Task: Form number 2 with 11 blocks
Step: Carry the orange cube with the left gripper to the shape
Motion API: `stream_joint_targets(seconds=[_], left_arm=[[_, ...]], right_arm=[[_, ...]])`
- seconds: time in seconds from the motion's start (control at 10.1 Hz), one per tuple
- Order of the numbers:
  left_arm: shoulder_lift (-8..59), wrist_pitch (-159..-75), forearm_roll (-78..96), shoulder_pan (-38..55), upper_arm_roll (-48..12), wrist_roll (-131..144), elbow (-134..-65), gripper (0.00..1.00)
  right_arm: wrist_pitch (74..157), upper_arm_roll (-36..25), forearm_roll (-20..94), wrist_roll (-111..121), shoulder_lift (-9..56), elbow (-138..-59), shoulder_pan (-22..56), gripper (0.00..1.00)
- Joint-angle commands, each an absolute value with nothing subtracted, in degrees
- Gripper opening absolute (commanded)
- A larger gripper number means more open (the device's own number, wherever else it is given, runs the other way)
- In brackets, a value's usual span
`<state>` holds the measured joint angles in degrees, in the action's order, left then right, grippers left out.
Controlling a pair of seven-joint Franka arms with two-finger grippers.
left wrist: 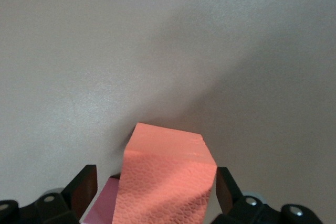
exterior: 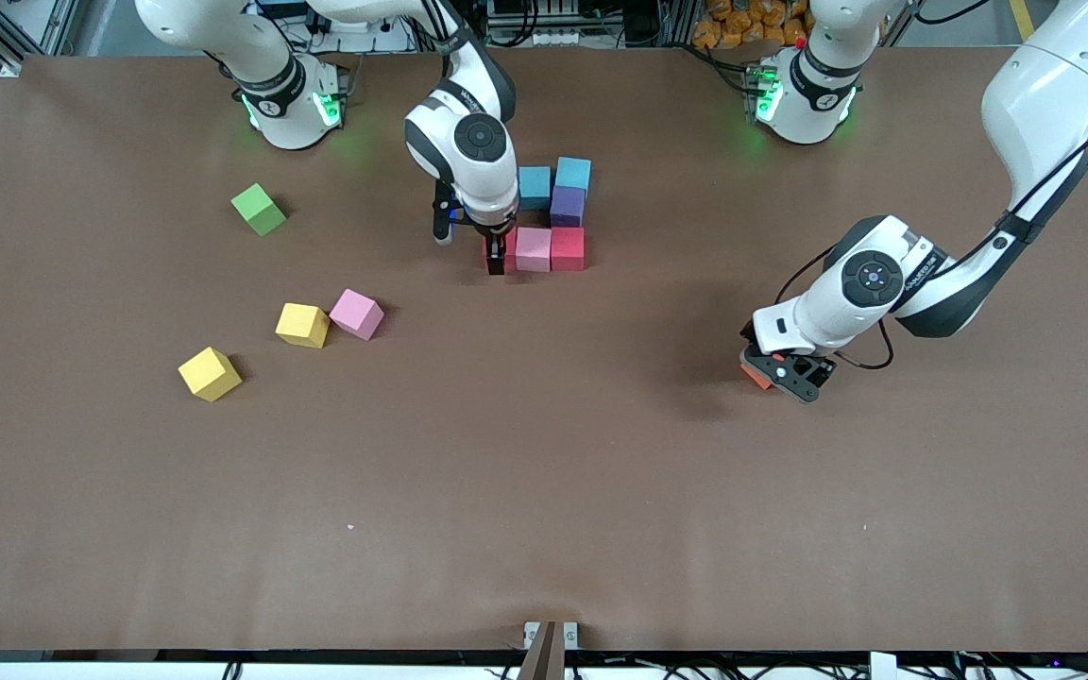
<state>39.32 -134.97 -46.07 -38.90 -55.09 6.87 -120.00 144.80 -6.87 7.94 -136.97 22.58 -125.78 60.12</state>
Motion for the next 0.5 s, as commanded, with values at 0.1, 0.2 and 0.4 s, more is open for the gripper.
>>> stream_joint_targets(seconds=[0.1, 0.2, 0.4], left_arm=[[40.25, -135.88, -47.55, -37.89, -55.37, 9.48, -120.32, 0.55], [40.34, -135.88, -47.55, -36.23, -54.76, 12.10, -119.54, 0.46], [40.08, -135.36, -46.85, -26.07, -49.51, 17.03, -114.11, 0.33]], right_arm=[[142.31, -7.12, 8.52, -138.87, 20.40, -126.65, 61.43, 1.00], [141.51, -7.12, 8.53, -138.78, 19.78, -126.65, 61.61, 1.00], [140.98, -7.21, 8.44, -138.43, 18.99, -126.65, 61.52, 1.00]])
